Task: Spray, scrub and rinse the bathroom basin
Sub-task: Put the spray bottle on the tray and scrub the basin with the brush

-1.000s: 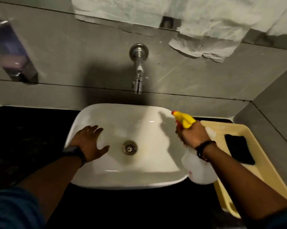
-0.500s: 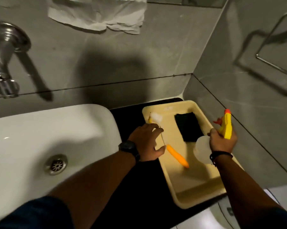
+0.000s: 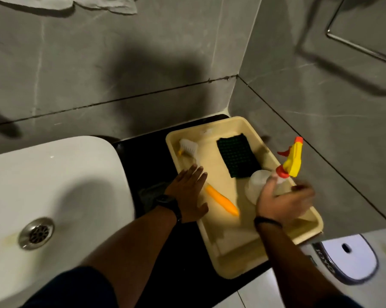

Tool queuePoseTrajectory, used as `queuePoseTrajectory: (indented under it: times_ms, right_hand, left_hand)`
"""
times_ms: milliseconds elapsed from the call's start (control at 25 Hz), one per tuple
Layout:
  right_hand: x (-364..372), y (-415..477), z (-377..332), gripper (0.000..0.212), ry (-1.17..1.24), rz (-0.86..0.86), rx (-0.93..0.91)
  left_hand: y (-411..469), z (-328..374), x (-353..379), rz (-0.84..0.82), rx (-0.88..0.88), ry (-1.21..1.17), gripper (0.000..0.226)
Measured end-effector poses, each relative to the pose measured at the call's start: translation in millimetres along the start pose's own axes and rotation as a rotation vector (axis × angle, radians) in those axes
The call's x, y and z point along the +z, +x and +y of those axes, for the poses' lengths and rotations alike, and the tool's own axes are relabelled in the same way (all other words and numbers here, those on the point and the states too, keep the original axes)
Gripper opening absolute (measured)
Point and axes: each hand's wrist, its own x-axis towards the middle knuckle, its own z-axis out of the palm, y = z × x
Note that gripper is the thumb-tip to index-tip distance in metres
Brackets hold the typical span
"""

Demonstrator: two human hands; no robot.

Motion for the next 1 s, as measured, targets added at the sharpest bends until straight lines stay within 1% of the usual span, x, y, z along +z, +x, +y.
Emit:
queuePoseTrajectory:
  times_ms: [40,80,120,200,240,280,360,400,440,520,600,680,720,760,840,920,1000]
  right_hand:
    - [-3,-16,-1,0.047,-0.048,-0.06,-0.103]
    - [-3,-30,-1,0.043,-0.099,-0.216,-0.213]
    - [1,-40,1,0.044,-0.177,-0.417,-0.311]
    - [16,-48,7,0.054,-0.431,-0.804,-0.475]
    - [25,-48,9,0.057,-0.552,-0.937,-0.54]
    - [33,-48,10,0.058,-0.647,-1.018,-0.593]
    - [43,-49,10,0.056,-0.73,-1.068,-0.661]
    - [44,-50,8,0.055,-0.72,-1.077,-0.652]
    - [43,-51,5,0.053,-0.679,-1.095,-0.591]
    - [35,-49,-11,0.044,-0.593,-1.086,-0.378]
    - [21,-43,-37,0.039,-0.518,-1.037,-0.113]
    - [7,-41,-76,0.051,-0.331,-0.986,0.078]
    - [2,-44,-97,0.059,-0.226,-0.961,0.115]
    - [-4,-53,-123,0.065,-0.128,-0.951,0.115]
    - [-11,-82,-171,0.071,-0.011,-1.008,0.073]
    - [-15,-124,-213,0.076,-0.081,-1.169,-0.036]
    - [-13,-173,-239,0.087,-0.19,-1.351,-0.125]
  left_hand:
    - [-1,0,1,0.019,0.001,0.008,0.086]
    - [-1,-1,2,0.032,0.001,0.009,0.086]
    - [-1,-2,2,0.033,0.0,0.013,0.086]
    - [0,-3,1,0.008,0.002,0.032,0.087]
    - [1,-3,0,-0.014,0.001,0.041,0.088]
    - [1,-4,-3,-0.04,-0.003,0.045,0.09]
    - [0,-7,-12,-0.08,-0.015,0.032,0.093]
    - [-2,-9,-19,-0.078,-0.023,0.015,0.094]
    - [-6,-13,-29,-0.058,-0.028,-0.012,0.094]
    - [-22,-24,-52,0.023,-0.021,-0.073,0.095]
    - [-51,-41,-77,0.126,-0.02,-0.115,0.093]
    - [-95,-69,-98,0.234,-0.056,-0.115,0.091]
    - [-120,-86,-105,0.269,-0.096,-0.088,0.09]
    - [-152,-106,-111,0.301,-0.159,-0.054,0.089]
    - [-221,-149,-120,0.341,-0.346,-0.027,0.088]
    - [-295,-191,-123,0.351,-0.592,-0.026,0.09]
    - [-362,-225,-119,0.324,-0.801,0.044,0.093]
